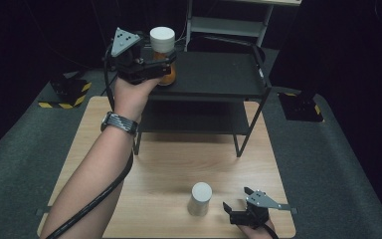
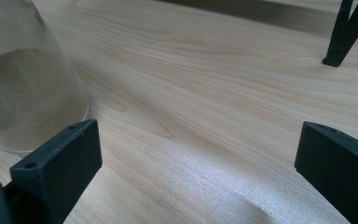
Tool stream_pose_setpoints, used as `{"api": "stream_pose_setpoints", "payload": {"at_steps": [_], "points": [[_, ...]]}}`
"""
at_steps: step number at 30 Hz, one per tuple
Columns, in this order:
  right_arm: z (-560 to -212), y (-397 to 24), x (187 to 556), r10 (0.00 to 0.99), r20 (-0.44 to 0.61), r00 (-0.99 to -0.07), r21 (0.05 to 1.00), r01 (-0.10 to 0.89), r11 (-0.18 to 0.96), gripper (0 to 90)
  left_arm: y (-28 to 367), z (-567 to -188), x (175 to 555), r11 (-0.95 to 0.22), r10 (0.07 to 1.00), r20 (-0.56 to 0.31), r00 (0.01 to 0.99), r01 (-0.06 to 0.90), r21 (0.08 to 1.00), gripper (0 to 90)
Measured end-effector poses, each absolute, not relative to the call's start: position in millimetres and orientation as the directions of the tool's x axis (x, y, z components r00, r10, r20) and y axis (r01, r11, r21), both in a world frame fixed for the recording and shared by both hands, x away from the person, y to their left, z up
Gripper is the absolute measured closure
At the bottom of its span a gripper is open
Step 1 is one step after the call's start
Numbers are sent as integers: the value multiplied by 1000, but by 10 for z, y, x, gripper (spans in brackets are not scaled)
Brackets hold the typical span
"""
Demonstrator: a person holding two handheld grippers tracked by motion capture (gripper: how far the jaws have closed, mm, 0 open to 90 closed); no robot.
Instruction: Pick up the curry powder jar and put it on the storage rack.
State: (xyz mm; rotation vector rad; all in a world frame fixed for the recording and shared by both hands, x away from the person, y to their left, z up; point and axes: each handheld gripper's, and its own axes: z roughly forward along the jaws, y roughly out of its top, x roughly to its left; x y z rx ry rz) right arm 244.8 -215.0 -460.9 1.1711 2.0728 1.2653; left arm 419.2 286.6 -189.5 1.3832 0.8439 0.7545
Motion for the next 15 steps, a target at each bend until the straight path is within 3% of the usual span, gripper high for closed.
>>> {"api": "stream_pose_setpoints", "payload": {"at_steps": [15], "points": [[-4601,-2123,2445,839,41,-543,871,431,236,0,3113,-2133,3847,50,833,-41,552,-1,999,3]]}}
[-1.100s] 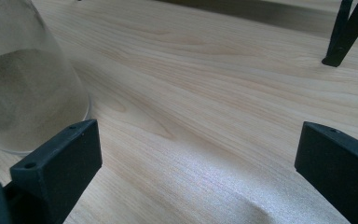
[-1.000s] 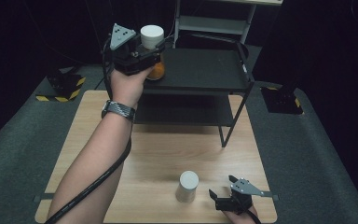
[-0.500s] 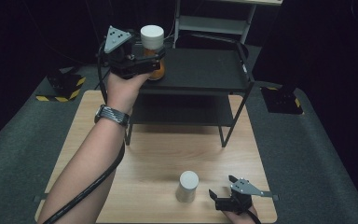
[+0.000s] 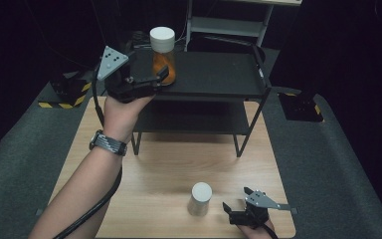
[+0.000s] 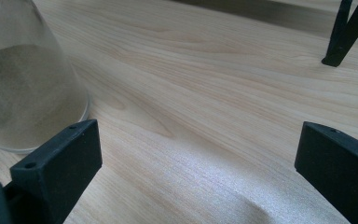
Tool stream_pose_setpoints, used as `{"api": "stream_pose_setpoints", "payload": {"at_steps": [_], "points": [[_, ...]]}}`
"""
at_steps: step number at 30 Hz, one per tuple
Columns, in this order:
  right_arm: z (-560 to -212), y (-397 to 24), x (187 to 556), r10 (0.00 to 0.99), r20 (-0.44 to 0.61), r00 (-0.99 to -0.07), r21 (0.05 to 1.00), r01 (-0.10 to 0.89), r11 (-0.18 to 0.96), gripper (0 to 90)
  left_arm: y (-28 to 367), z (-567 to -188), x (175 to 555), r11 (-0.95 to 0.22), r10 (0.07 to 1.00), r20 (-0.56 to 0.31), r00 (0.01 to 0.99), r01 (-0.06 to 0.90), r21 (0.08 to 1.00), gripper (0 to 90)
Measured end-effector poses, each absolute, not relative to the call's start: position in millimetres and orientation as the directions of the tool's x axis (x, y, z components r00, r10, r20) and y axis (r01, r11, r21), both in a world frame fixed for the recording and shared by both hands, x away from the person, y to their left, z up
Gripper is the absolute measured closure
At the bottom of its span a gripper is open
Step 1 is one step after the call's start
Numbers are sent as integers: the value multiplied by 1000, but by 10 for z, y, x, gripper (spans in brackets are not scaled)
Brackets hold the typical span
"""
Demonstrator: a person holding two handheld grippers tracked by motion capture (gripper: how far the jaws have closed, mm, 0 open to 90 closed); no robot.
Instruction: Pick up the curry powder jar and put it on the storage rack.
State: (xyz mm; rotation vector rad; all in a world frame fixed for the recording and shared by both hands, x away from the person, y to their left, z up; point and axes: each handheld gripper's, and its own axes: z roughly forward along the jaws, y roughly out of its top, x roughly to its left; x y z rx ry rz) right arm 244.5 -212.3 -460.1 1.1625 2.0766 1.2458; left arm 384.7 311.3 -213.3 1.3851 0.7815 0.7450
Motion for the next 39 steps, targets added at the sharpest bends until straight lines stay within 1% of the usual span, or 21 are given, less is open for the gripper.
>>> {"api": "stream_pose_setpoints", "payload": {"at_steps": [5,8,13,17,22,23,26,28,32,39], "points": [[-4599,-2115,2443,841,39,-540,870,432,237,0,3197,-2235,3719,68,817,-58,574,4,998,3],[-4596,-2112,2443,840,36,-541,870,431,241,0,3254,-2298,3627,60,807,-54,589,9,998,3],[-4594,-2104,2441,841,33,-540,869,431,243,0,3322,-2424,3496,53,803,-48,595,9,999,3],[-4593,-2108,2447,841,37,-540,868,434,240,0,3376,-2523,3439,66,799,-63,598,16,998,3],[-4592,-2115,2453,840,41,-541,867,437,239,0,3446,-2664,3355,51,789,-54,612,22,998,3],[-4597,-2129,2453,837,45,-545,869,435,236,0,3480,-2732,3323,61,781,-65,621,27,998,3],[-4597,-2129,2453,837,44,-546,870,433,237,0,3516,-2852,3250,53,777,-57,627,25,998,3],[-4596,-2126,2453,836,42,-546,869,433,239,0,3532,-2896,3235,60,774,-64,630,27,998,3],[-4592,-2119,2455,836,38,-548,868,433,244,0,3602,-3100,3177,79,757,-86,648,41,996,3],[-4592,-2116,2455,836,37,-548,868,433,245,0,3677,-3409,3094,88,759,-138,636,110,990,3]]}}
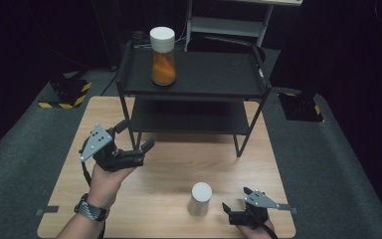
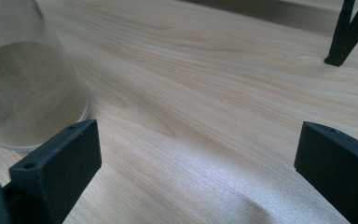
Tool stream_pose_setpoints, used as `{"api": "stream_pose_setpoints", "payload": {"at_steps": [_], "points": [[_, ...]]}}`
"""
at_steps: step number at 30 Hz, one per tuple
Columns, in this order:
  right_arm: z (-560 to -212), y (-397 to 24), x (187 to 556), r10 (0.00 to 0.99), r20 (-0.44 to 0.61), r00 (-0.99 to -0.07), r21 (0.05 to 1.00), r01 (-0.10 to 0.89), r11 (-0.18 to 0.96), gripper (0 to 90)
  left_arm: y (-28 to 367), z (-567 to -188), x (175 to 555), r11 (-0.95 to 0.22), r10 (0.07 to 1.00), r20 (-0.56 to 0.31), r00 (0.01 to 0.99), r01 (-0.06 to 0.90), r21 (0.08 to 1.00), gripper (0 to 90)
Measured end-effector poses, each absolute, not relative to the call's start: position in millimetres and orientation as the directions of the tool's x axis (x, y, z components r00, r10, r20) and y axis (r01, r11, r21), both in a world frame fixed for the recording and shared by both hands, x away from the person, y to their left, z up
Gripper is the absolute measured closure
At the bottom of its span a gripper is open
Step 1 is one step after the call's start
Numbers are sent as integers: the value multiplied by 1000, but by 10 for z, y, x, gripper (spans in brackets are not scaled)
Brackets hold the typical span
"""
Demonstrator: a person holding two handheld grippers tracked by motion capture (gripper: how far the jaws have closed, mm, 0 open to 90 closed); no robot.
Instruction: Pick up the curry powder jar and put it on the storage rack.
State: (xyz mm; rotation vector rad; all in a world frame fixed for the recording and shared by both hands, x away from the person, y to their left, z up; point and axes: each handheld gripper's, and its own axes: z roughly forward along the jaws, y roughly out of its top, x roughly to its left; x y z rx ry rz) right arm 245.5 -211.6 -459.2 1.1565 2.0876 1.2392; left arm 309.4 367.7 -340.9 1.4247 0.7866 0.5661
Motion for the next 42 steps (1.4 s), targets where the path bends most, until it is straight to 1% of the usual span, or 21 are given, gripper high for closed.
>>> {"api": "stream_pose_setpoints", "payload": {"at_steps": [10,16,21,24,28,33,38,40,42], "points": [[-4595,-2117,2448,841,41,-540,868,435,237,0,3795,-3844,2898,47,764,-119,634,129,990,3],[-4593,-2116,2451,840,40,-542,868,435,239,0,3881,-4026,2784,48,774,-144,617,170,984,3],[-4592,-2113,2452,838,36,-545,867,433,245,0,3967,-4180,2713,21,780,-162,605,234,972,3],[-4588,-2109,2457,838,38,-544,865,437,244,0,3979,-4254,2676,-20,783,-138,607,246,969,3],[-4586,-2095,2450,841,32,-540,865,436,247,0,3874,-4312,2618,-121,805,-86,587,305,945,3],[-4592,-2082,2421,848,28,-529,868,434,242,0,3849,-4436,2593,-192,803,-57,593,348,918,3],[-4596,-2054,2386,855,15,-518,871,427,243,0,3890,-4517,2595,-229,807,-43,589,378,897,4],[-4595,-2043,2382,859,13,-512,870,429,242,0,3875,-4524,2573,-258,816,-8,578,376,890,6],[-4592,-2031,2380,860,8,-510,869,429,246,0,3877,-4549,2567,-266,818,-5,576,385,884,7]]}}
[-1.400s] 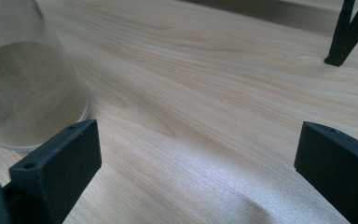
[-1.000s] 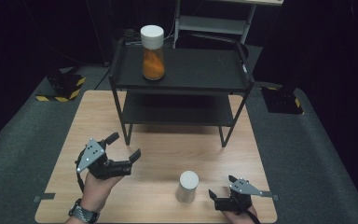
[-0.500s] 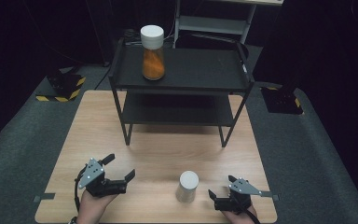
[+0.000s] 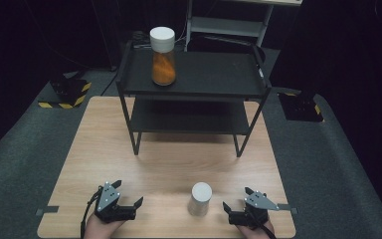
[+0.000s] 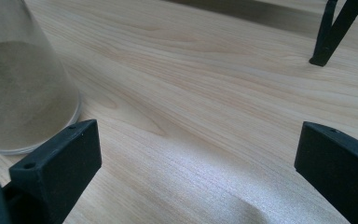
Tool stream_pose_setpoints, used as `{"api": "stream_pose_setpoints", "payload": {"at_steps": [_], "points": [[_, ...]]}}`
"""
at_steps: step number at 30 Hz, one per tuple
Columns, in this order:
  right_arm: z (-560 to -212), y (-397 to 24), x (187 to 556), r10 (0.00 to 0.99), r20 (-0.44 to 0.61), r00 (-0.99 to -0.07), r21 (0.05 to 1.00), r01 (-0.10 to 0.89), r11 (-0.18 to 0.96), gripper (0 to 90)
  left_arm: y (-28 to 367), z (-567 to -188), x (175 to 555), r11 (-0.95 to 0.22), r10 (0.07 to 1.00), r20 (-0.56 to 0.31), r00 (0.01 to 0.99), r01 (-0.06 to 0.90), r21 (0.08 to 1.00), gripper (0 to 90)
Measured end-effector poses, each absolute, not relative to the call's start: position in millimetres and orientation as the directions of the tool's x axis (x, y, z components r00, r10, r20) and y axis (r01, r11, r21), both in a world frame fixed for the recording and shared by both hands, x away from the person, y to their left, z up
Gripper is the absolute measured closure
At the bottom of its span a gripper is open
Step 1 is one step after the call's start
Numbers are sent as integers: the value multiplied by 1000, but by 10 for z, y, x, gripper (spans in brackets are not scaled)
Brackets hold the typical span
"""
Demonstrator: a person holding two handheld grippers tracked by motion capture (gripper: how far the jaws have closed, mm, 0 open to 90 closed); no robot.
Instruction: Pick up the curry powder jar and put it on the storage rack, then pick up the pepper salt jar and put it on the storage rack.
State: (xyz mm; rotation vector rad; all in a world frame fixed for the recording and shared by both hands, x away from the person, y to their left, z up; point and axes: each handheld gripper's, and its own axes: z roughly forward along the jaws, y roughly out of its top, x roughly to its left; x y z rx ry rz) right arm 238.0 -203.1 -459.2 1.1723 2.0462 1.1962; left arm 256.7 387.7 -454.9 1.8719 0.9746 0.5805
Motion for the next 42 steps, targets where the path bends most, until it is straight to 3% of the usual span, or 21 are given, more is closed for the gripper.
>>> {"api": "stream_pose_setpoints", "payload": {"at_steps": [13,22,33,42], "points": [[-4612,-2030,2330,860,-7,-510,878,409,249,0,3802,-4521,2553,-320,812,42,582,383,867,8],[-4600,-2150,2304,853,59,-519,900,397,179,2,3816,-4517,2565,-321,801,31,598,385,865,8],[-4448,-2131,2056,834,51,-549,940,308,145,2,3740,-4495,2587,-376,771,72,633,361,853,8],[-4329,-2088,1941,799,74,-597,960,259,105,2,3778,-4485,2565,-365,772,48,634,380,850,9]]}}
